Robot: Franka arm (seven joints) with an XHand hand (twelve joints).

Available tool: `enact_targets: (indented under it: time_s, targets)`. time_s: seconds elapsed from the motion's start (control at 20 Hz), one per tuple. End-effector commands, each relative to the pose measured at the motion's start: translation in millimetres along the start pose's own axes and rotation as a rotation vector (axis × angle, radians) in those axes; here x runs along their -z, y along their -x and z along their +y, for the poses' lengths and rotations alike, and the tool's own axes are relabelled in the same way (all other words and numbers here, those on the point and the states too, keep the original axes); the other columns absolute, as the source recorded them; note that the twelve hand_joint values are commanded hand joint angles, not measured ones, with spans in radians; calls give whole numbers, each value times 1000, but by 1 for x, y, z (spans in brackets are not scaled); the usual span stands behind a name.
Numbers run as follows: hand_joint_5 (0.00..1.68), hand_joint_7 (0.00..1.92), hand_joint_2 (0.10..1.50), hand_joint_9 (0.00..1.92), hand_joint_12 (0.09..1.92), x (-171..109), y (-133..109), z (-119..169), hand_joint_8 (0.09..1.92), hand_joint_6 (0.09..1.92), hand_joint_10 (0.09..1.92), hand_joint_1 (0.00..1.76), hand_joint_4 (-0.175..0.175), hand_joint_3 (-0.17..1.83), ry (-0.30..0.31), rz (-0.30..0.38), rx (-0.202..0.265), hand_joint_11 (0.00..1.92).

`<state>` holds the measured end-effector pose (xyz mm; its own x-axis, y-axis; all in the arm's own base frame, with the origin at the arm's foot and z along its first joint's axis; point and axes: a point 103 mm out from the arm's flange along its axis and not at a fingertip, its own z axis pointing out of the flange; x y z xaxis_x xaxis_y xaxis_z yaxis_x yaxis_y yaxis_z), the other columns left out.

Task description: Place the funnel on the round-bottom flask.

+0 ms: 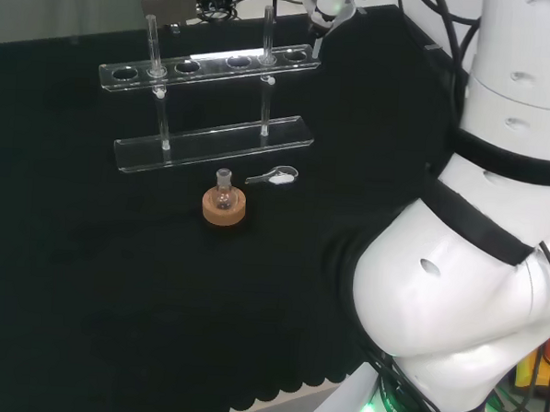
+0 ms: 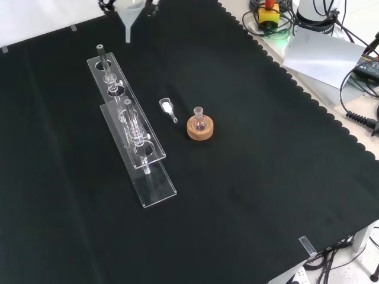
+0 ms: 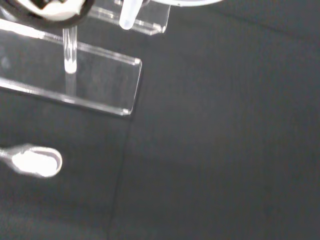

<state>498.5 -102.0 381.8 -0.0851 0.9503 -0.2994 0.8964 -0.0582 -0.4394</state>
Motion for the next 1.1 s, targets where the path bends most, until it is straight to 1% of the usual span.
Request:
enact_targets:
  time_s: [0.05,0.35,0.6,0.8,1.1]
  targets:
    - [443,334,730,963,1291,-8,-27,-45,738,722,701,866,-16,582,-10,-74,-37,420]
    - [442,334,728,964,1289,-15,-59,-70,735,726,702,868,-16,587,-20,-113,-26,423]
    - [442,334,728,965,1287,-25,-94,-84,732,729,703,868,-17,591,-33,-144,0,426]
    - [443,334,729,965,1287,-32,-117,-87,731,730,704,869,-17,593,-50,-169,35,427]
    - [446,335,730,966,1286,-39,-141,-81,729,734,705,869,-18,597,-69,-194,62,429]
